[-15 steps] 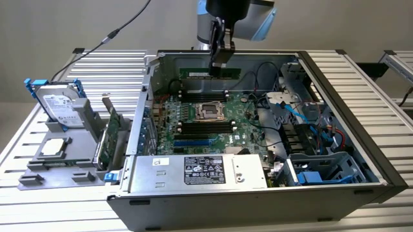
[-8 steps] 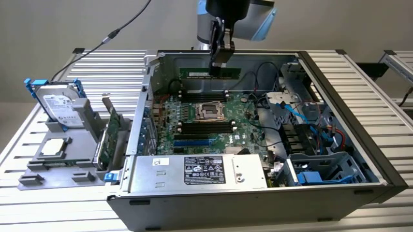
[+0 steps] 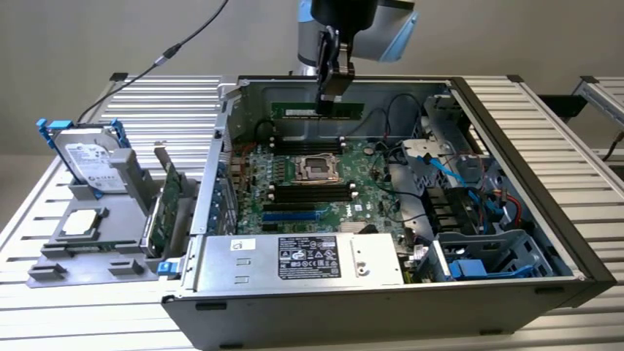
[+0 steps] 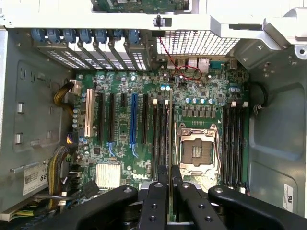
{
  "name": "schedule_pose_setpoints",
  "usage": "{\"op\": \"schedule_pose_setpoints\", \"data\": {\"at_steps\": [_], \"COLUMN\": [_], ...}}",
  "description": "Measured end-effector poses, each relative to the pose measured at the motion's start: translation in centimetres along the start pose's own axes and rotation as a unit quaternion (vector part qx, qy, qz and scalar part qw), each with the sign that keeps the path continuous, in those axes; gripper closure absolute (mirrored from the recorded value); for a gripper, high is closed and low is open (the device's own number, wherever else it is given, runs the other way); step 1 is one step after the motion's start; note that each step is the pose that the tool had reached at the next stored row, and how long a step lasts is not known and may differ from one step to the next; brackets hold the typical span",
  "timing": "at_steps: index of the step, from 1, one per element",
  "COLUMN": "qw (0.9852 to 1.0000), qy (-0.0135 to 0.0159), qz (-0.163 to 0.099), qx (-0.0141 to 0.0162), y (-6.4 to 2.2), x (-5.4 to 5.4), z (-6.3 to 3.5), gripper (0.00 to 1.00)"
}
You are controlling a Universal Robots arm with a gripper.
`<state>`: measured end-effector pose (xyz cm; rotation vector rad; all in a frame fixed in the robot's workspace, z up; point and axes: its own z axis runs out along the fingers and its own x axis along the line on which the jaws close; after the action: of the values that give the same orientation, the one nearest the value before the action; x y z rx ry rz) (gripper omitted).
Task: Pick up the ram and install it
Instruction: 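Insert the ram into the slot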
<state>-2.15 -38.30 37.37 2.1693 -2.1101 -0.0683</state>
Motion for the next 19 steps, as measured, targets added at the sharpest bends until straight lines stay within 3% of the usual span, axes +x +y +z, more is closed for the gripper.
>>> {"op": "schedule_pose_setpoints", "data": {"at_steps": [4, 19], "qw": [1.0, 1.0], "qy": [0.0, 0.0002], "qz": [0.0, -0.001], "qx": [0.0, 0.0001], "y": [0.0, -0.3], "x": [0.0, -0.1], "z": [0.01, 2.71], "gripper": [0.86, 0.86]}}
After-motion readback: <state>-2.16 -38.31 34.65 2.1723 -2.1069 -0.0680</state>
